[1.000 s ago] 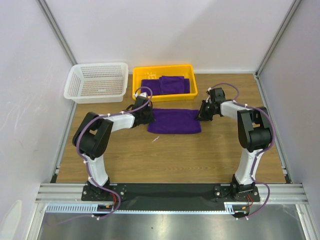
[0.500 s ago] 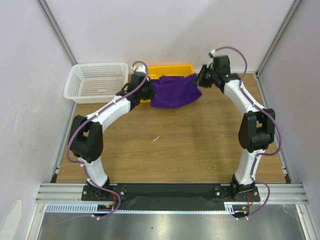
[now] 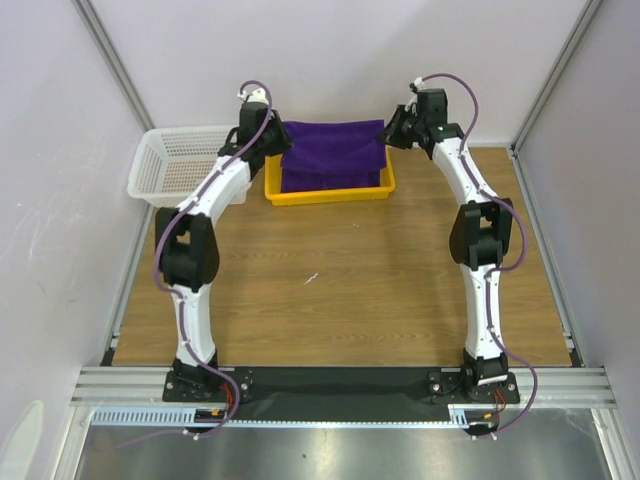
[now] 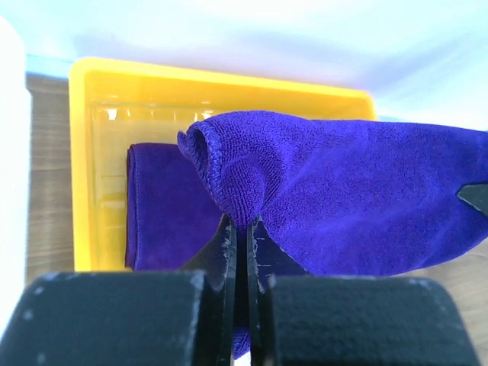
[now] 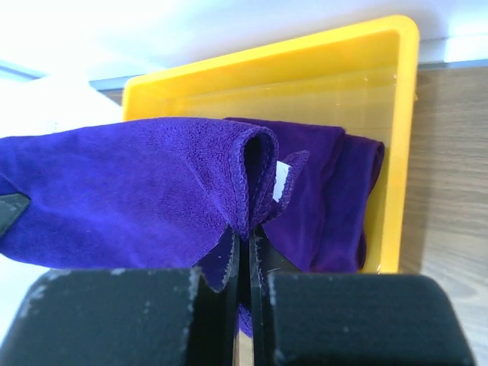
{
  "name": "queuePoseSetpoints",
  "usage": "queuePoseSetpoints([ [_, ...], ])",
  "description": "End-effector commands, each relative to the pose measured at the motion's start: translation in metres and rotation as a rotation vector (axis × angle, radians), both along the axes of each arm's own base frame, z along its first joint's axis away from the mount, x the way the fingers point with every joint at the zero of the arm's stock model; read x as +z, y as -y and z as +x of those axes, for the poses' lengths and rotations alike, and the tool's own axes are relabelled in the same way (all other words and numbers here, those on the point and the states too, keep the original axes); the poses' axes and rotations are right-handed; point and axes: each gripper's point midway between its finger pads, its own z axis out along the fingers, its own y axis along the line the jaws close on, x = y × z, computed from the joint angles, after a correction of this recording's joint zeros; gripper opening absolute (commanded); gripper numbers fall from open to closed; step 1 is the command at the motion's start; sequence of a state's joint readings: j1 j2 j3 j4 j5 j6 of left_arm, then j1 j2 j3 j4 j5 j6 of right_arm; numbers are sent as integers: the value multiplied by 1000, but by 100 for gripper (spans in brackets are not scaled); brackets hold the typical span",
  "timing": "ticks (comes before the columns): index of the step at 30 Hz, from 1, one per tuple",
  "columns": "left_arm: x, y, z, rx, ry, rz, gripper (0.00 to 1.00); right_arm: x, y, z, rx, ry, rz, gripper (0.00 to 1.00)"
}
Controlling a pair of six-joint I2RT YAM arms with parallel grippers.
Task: Fold and stack the towels
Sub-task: Neatly place the folded towel into the bin
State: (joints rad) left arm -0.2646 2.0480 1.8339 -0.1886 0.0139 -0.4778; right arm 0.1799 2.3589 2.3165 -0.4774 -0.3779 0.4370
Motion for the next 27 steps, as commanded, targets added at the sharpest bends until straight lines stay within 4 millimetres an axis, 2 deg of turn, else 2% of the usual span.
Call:
queuePoseSetpoints([
  [1, -8, -5, 19, -2, -13, 10, 0, 6, 8, 16, -12, 21, 40, 0],
  [2, -6, -6, 24, 7, -12, -6, 0, 4, 7, 18, -13, 25, 47, 0],
  [7, -39, -15, 38, 37, -70, -9, 0, -24, 8, 27, -24, -8, 45, 0],
  [8, -40, -15, 40, 42, -74, -19, 0, -33, 9, 29, -32, -24, 44, 0],
  [11, -58, -21, 41, 61, -119, -21, 0, -43, 9, 31, -34, -40, 44, 0],
  [16, -81, -28, 42, 78, -162, -23, 0, -72, 13, 33, -55, -87, 24, 0],
  [22, -109, -28, 46, 76, -200, -30, 0, -88, 18, 39, -67, -94, 15, 0],
  [25, -118, -26, 47, 62, -205, -22, 1, -88, 16, 42, -43, -73, 27, 0],
  [27, -121, -27, 48, 55, -204, -12, 5, -88, 13, 42, -23, -68, 34, 5],
])
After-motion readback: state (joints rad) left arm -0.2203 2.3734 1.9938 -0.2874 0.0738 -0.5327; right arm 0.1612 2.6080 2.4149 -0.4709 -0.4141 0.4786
